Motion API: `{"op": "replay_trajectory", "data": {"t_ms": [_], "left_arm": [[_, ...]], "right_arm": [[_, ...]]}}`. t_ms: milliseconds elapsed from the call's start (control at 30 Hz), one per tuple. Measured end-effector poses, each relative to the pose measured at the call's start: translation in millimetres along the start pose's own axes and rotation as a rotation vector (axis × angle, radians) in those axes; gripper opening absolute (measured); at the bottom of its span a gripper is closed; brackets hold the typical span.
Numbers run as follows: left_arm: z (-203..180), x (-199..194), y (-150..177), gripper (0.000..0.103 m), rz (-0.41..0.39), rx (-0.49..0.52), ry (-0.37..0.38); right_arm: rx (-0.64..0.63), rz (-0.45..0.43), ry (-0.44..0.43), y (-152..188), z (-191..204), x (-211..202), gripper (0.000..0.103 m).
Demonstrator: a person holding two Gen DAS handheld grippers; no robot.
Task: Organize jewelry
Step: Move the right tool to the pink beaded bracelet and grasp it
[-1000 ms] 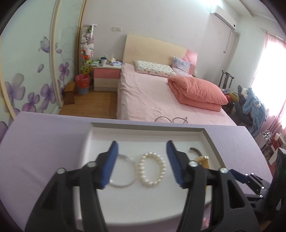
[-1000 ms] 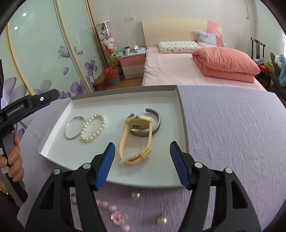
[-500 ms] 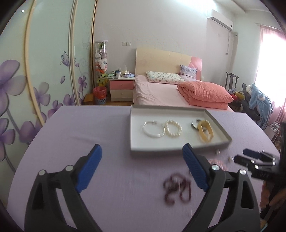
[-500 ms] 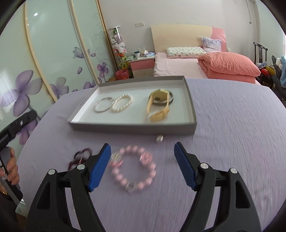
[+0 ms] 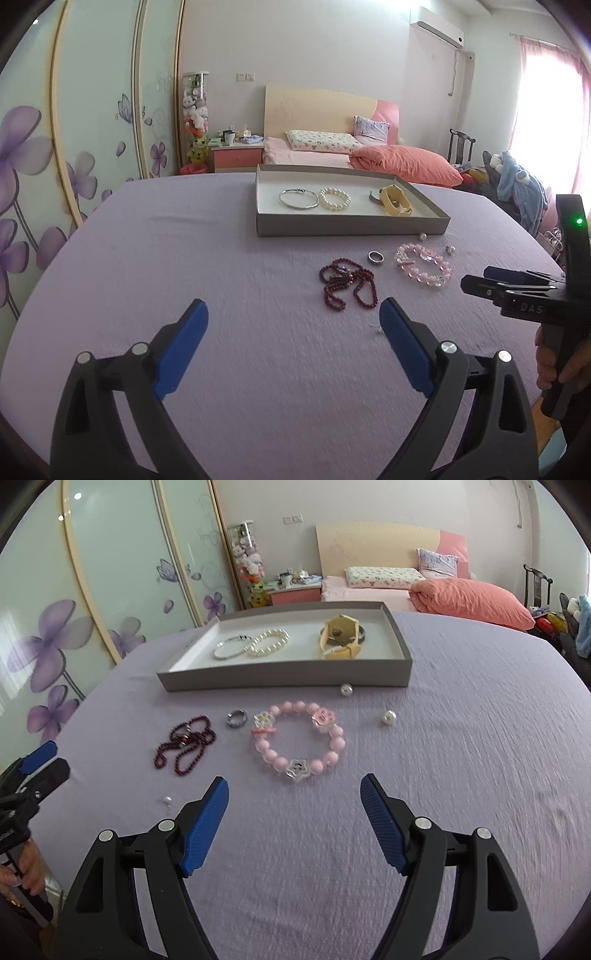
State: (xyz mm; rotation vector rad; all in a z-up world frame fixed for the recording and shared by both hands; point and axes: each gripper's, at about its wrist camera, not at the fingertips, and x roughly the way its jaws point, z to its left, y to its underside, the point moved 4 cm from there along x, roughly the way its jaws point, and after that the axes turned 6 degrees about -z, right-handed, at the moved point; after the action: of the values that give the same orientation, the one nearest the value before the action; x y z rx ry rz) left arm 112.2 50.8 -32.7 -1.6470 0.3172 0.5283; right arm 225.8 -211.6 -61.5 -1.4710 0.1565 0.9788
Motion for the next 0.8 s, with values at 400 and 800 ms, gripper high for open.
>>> {"op": "replay_trajectory", "data": {"t_ms": [400, 800], "left_arm": [[-3, 0, 6, 0.094, 0.014, -0.002, 0.003], [-19, 6, 13, 0.094, 0.041, 0.025, 0.041]], "right_arm": [[-0.009, 0.005, 0.092, -12, -11, 28, 0.063], [-0.049, 0.100, 0.153, -28, -17, 78, 0.048]]}}
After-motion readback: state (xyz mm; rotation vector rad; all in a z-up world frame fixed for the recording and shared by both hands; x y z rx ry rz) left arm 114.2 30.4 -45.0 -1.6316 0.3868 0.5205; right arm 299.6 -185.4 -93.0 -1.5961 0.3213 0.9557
